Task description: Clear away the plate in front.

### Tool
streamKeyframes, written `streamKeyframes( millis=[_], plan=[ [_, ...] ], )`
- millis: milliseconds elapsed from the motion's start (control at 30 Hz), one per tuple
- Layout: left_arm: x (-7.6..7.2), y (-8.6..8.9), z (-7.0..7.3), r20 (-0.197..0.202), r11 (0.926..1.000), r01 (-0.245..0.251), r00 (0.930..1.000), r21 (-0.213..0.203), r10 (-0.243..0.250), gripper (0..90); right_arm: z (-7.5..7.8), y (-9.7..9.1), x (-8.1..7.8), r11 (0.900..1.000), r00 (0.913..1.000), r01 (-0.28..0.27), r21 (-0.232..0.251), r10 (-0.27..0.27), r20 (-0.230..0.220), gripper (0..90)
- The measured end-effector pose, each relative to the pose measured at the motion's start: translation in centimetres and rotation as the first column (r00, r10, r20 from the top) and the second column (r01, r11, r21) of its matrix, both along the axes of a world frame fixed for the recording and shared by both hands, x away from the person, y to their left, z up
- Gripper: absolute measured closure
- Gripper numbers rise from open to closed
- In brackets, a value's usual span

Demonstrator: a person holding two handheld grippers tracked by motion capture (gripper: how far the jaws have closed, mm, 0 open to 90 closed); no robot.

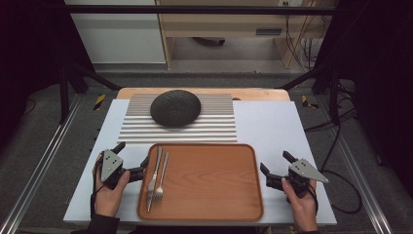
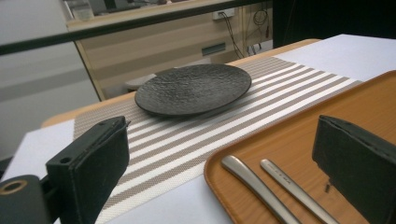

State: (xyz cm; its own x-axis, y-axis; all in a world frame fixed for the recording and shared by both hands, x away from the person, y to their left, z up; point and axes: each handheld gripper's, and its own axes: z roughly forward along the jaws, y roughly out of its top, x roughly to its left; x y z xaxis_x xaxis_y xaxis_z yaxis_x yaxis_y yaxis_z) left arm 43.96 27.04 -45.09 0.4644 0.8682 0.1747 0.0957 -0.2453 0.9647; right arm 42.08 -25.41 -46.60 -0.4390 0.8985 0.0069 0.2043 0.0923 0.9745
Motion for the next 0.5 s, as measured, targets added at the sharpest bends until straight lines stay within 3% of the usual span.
streamKeyframes(
  millis=[133,233,267,400,500],
  plan=[
    [0.0,-0.3,0.2,0.027,0.9998,0.009,0.9996,0.017,-0.009,4.2,-0.1,0.1,0.0,0.9999,1.0000,-0.010,0.007,0.010,0.000,5.7],
    [0.5,-0.6,0.5,0.031,0.9964,0.033,0.9989,0.078,-0.035,4.2,-0.1,0.0,0.0,0.9998,0.9998,-0.018,0.006,0.018,-0.009,5.5],
    [0.7,-0.7,0.7,0.049,0.9945,0.042,0.9977,0.096,-0.047,4.2,-0.1,0.0,0.0,0.9998,0.9998,-0.019,0.003,0.019,-0.010,5.5],
    [1.5,-1.0,1.7,0.038,0.9892,0.070,0.9964,0.129,-0.075,4.2,-0.2,0.1,0.1,0.9999,0.9998,-0.010,0.002,0.010,-0.019,5.5],
    [2.9,-1.1,2.5,0.013,0.9888,0.095,0.9951,0.115,-0.098,4.6,-0.3,0.2,0.3,0.9999,0.9996,-0.006,-0.009,0.006,-0.027,5.5]
  ],
)
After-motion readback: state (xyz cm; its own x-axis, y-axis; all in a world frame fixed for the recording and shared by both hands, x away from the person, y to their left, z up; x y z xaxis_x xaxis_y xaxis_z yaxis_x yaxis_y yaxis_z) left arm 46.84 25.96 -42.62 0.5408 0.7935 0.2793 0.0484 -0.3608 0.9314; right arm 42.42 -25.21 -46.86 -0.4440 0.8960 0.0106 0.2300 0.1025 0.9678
